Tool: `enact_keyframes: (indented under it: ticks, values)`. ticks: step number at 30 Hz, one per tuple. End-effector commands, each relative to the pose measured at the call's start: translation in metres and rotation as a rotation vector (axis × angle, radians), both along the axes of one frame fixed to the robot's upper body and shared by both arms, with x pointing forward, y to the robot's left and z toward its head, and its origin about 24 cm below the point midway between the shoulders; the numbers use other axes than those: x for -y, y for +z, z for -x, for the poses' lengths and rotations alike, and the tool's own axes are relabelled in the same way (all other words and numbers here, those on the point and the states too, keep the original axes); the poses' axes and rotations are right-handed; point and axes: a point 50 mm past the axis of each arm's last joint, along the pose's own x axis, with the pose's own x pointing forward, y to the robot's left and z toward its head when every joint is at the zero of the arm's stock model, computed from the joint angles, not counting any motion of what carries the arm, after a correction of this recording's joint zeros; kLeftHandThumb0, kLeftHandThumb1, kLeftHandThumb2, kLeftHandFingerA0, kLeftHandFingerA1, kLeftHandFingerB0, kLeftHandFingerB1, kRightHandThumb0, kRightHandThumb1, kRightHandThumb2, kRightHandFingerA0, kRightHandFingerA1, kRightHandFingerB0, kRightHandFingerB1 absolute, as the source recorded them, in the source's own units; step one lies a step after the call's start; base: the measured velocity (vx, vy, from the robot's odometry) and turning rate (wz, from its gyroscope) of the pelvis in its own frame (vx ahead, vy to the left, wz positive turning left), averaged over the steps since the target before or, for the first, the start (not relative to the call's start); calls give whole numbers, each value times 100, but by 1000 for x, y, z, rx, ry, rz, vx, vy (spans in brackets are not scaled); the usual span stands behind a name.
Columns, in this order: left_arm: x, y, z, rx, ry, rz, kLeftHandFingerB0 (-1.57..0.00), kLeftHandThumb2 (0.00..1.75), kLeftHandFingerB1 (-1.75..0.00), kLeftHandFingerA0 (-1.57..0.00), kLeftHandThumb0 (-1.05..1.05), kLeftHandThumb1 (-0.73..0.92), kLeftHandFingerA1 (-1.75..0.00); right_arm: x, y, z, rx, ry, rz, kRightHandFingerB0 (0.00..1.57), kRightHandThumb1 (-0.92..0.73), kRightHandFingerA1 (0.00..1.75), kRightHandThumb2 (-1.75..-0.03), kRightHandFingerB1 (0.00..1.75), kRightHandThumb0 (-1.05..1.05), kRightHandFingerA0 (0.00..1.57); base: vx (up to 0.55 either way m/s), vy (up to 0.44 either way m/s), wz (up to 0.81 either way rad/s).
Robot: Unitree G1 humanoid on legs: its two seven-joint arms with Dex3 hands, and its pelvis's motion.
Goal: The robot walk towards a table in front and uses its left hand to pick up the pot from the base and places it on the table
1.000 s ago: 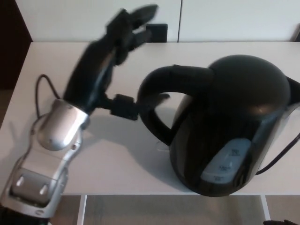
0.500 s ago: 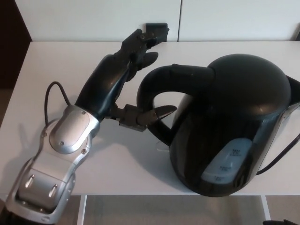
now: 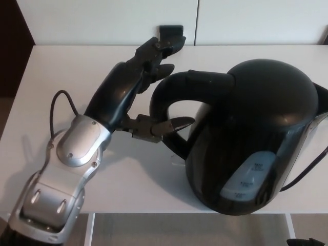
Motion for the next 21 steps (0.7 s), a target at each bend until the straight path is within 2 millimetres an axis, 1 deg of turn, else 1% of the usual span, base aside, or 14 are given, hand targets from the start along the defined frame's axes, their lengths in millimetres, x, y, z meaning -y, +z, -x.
enact_keyframes:
  ticks: [1,2,3,4,5,6,7,8,9,14,15,16,17,21]
  values:
    - [12,-5,-7,-25,62,-49,-18,65,-38,-33,-46,40,-49,2,1,-2,-2,-16,14,45,-55,47,-58,35,-39,73,0,0,0]
    - [16,-7,-8,-35,76,-34,-26,56,-32,-45,-30,55,-48,2,1,-2,-2,-18,15,46,-54,46,-58,35,-39,73,0,0,0]
    - [20,-8,-9,-46,91,-17,-26,56,-32,-45,-30,55,-48,1,1,-2,-1,-20,16,46,-54,46,-58,35,-39,73,0,0,0]
    - [24,-10,-9,-52,101,17,-18,91,-51,-57,-20,45,-68,1,1,-2,-1,-24,14,46,-55,46,-58,36,-39,73,0,0,0]
    - [25,-10,-9,-54,105,30,-18,91,-51,-57,-20,45,-68,1,1,-2,-1,-26,13,46,-55,46,-58,36,-39,73,0,0,0]
    - [28,-12,-10,-79,119,59,-37,62,-36,-82,-19,76,-56,0,1,-1,1,-26,13,46,-55,46,-58,36,-39,74,0,0,0]
    - [30,-13,-11,-90,125,72,-37,62,-36,-82,-19,76,-56,0,1,-1,2,-27,14,46,-55,46,-58,36,-39,74,0,0,0]
    - [33,-15,-12,-70,140,34,-58,65,-44,-111,-17,86,-60,1,2,-1,6,-25,16,47,-55,47,-58,36,-40,74,0,0,0]
    - [36,-17,-12,-62,147,21,-76,65,-54,-119,-14,82,-66,1,3,-1,9,-27,14,47,-56,46,-58,36,-39,74,0,0,0]
    - [41,-22,-11,-55,146,11,-85,73,-72,-132,-7,74,-77,1,5,-4,16,-30,8,47,-56,45,-58,36,-38,74,0,0,0]
    - [41,-23,-11,-56,144,8,-86,77,-80,-135,-4,71,-79,1,5,-4,19,-30,5,41,-48,58,-79,48,-48,68,0,0,0]
    - [41,-23,-11,-57,143,8,-86,77,-80,-135,-4,71,-79,1,5,-4,19,-30,5,41,-48,58,-79,48,-48,68,0,0,0]
    - [41,-24,-10,-59,137,11,-84,77,-83,-135,-6,72,-82,1,5,-5,21,-30,6,47,-56,45,-58,36,-38,75,0,0,0]
    - [40,-25,-9,-68,121,22,-82,75,-89,-134,-8,73,-86,1,5,-5,22,-31,7,47,-57,46,-59,36,-40,75,0,0,0]
